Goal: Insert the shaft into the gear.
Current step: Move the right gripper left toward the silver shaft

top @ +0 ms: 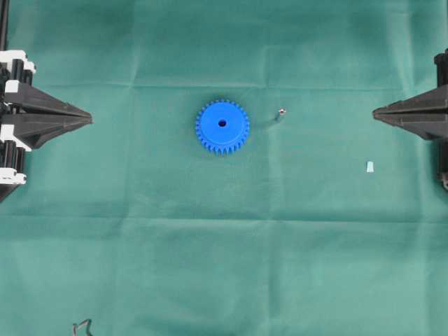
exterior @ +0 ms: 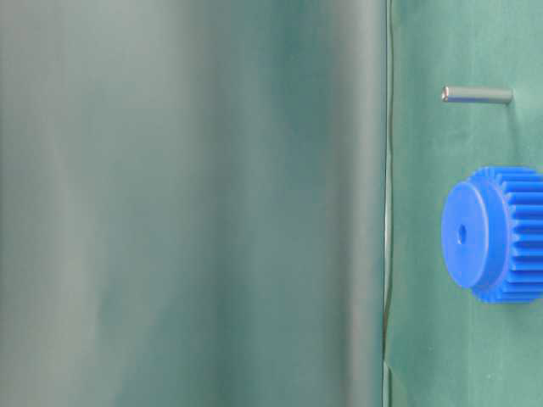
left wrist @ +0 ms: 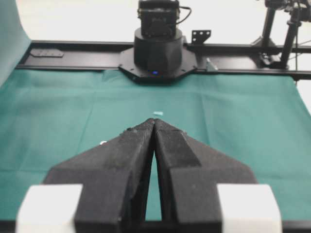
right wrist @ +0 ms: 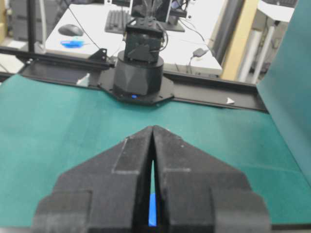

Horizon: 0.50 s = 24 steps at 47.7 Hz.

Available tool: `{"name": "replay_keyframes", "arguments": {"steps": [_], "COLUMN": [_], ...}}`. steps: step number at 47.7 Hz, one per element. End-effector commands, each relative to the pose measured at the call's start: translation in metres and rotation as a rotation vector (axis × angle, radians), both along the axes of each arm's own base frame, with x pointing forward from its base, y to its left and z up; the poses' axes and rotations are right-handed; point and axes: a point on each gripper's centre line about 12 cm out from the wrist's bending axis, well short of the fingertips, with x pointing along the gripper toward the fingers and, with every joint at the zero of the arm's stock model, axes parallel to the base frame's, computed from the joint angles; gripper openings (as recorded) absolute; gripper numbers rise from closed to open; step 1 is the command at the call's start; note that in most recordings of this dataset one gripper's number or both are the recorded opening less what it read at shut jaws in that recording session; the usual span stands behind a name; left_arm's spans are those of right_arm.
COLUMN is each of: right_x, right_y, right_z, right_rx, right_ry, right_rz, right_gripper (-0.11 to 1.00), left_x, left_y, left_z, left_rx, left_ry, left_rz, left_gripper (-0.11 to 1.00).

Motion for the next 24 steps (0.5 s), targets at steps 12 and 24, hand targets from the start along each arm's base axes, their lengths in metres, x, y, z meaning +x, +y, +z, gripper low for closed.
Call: {"name": "replay_keyframes", "arguments": {"steps": [12,24], "right_x": [0.014,0.035], "right_y": [-0.015,-0.032], "right_z": [0.0,-0.016], "right_rx": [0.03,0.065], "right_ry": [0.048,0.151], "right_rz": [-0.072,-0.14], "right_gripper": [0.03,0.03], "left_x": [0.003,0.003], "left_y": [-0.003,-0.003], "left_z": [0.014,0.014], "left_rx": [0.004,0.006], "left_ry": [-0.017,-0.015], "left_rz": [-0.015,-0.015], "left_gripper": [0.0,0.0]}}
